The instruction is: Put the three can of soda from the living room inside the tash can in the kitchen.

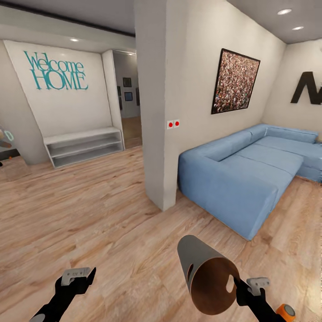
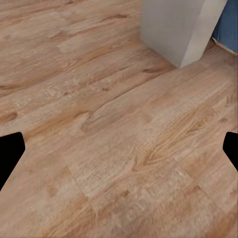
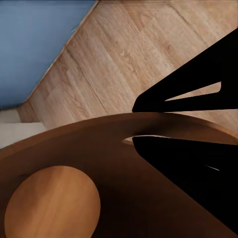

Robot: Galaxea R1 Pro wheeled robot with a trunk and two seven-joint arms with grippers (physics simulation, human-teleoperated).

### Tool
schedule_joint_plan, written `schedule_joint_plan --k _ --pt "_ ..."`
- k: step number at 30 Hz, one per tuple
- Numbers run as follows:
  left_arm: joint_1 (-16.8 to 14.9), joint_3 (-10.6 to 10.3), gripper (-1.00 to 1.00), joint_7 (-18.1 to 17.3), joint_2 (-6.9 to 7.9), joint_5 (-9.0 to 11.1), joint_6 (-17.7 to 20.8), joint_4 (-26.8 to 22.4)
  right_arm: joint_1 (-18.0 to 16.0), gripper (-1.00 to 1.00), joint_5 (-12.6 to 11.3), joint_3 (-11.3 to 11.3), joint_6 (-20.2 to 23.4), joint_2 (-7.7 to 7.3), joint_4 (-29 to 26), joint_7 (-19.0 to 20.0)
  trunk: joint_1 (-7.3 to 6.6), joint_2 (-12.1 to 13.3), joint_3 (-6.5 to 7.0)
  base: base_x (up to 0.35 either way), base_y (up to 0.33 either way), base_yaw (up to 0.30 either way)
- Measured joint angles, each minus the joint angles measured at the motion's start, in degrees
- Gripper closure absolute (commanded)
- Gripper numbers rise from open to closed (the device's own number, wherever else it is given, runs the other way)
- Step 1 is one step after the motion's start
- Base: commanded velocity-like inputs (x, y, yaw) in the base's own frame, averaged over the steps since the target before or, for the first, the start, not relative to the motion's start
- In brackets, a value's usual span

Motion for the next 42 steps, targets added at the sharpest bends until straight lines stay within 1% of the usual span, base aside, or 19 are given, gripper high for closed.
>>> schedule_joint_plan --k 22,29,32,42 --pt "0.0 0.0 -1.0 0.0 0.0 0.0 -0.26 0.05 0.03 1.0 -0.07 -0.02 0.02 -0.01 0.01 0.17 0.0 0.0 0.0 0.224 0.167 -0.248" --pt "0.0 0.0 -1.0 0.0 0.0 -0.01 -0.26 0.07 0.05 1.0 0.06 0.49 0.11 0.2 0.01 -0.12 0.0 0.0 0.0 0.214 0.152 -0.091" --pt "0.0 0.0 -1.0 0.0 -0.03 -0.01 -0.26 0.08 0.06 1.0 0.16 0.7 0.19 0.59 0.01 -0.52 0.0 0.0 0.0 0.196 0.11 -0.114" --pt "0.0 0.0 -1.0 0.0 -0.01 -0.04 -0.26 0.09 0.04 1.0 0.03 0.25 0.29 0.8 0.01 -0.19 0.0 0.0 0.0 0.183 0.084 -0.225"
